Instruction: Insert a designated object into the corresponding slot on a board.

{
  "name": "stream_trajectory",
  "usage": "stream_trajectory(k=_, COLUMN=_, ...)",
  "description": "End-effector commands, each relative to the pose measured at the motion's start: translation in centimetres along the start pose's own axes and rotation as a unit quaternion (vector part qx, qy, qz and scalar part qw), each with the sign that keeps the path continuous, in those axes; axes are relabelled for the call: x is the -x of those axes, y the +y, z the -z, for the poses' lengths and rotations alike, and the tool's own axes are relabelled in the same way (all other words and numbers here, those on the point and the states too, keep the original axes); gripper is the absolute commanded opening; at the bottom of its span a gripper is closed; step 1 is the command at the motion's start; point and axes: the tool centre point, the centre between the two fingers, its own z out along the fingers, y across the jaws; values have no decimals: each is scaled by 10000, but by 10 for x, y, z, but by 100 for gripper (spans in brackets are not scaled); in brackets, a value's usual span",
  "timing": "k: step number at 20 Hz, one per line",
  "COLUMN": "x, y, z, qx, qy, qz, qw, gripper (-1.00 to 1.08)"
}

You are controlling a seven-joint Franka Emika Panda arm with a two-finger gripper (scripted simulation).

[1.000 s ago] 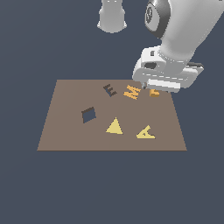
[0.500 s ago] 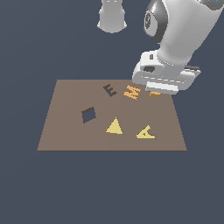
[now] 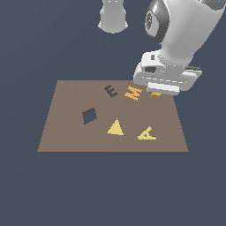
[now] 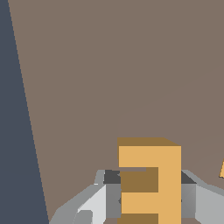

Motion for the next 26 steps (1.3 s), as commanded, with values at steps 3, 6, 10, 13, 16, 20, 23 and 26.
stream_trajectory(k=3, x=1, y=4, z=0, qx=0, qy=0, qz=91, qw=10000, gripper=-100)
stream_trajectory(k=6, x=3, y=10, z=1, qx=0, qy=0, qz=221, qw=9998, gripper=-100)
stream_trajectory(k=10, x=5, y=22, z=1, qx=0, qy=0, qz=471, qw=9989, gripper=-100)
stream_trajectory(k=13, x=7, y=34, z=2, qx=0, qy=0, qz=713, qw=9975, gripper=-100)
stream_trajectory(k=16, x=9, y=47, z=3, qx=-1, qy=0, qz=998, qw=9950, gripper=-100)
stream_trajectory(k=20, x=10, y=69, z=4, qx=-1, qy=-1, qz=1440, qw=9896, gripper=-100)
stream_trajectory(k=23, x=8, y=88, z=5, qx=-1, qy=-1, qz=1815, qw=9834, gripper=-100)
stream_trajectory(k=26, x=5, y=107, z=6, qx=0, qy=-1, qz=2210, qw=9753, gripper=-100)
